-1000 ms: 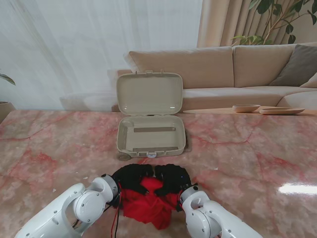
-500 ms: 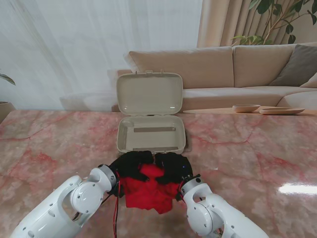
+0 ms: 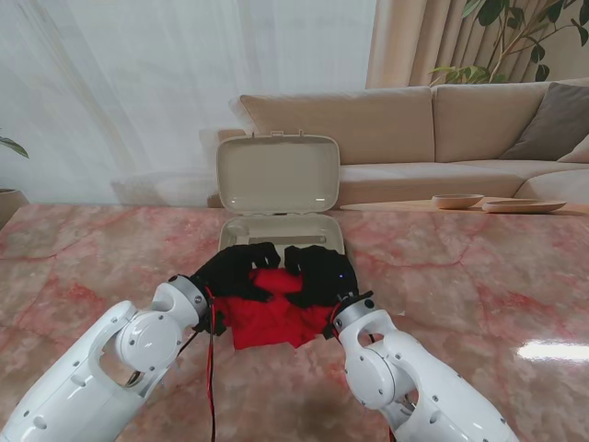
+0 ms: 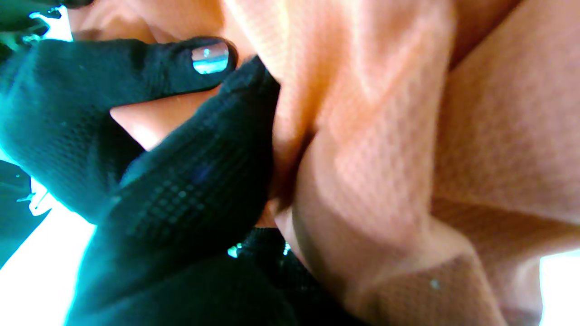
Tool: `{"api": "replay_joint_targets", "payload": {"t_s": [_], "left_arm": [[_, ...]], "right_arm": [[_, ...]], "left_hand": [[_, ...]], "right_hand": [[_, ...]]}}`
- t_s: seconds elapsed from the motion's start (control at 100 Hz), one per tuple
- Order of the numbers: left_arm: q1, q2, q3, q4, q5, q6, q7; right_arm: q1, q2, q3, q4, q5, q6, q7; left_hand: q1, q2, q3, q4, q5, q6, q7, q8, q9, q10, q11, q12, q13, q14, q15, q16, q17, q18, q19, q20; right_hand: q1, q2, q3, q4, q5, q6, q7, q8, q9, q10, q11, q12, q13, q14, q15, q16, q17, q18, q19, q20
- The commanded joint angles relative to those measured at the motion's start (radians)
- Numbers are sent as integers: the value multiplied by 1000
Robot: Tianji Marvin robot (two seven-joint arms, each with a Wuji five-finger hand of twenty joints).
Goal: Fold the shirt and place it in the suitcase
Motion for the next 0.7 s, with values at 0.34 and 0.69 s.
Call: {"api": "replay_joint_targets", "payload": {"t_s": [0.34,0.69], "left_arm": [[-62,-3,-30,1,19,24,23],[-138,-18,-20,78,-4,53,58]], "right_arm": [[80,-6,11,-62,-16,37,38],[198,-34,-47,5,85,102,51]], "left_hand": [[107,55,178,50,88,-81,118,41,56,-35,34,18,48,-7,75,21,26,-28,118,-11],[109,61,171,50,83,-84,115,43,51,-37,31,25,40,-5,73,26,22,-27,117,-10]], "right_hand": [[168,44,217,153,45,-55,73,30,47,13,59,34,26,-54,47,25,18,-48,125,26],[164,63,201,152,36,-72,74,30,36,-2,56,36,27,-53,30,17,10,-53,119,23]]}}
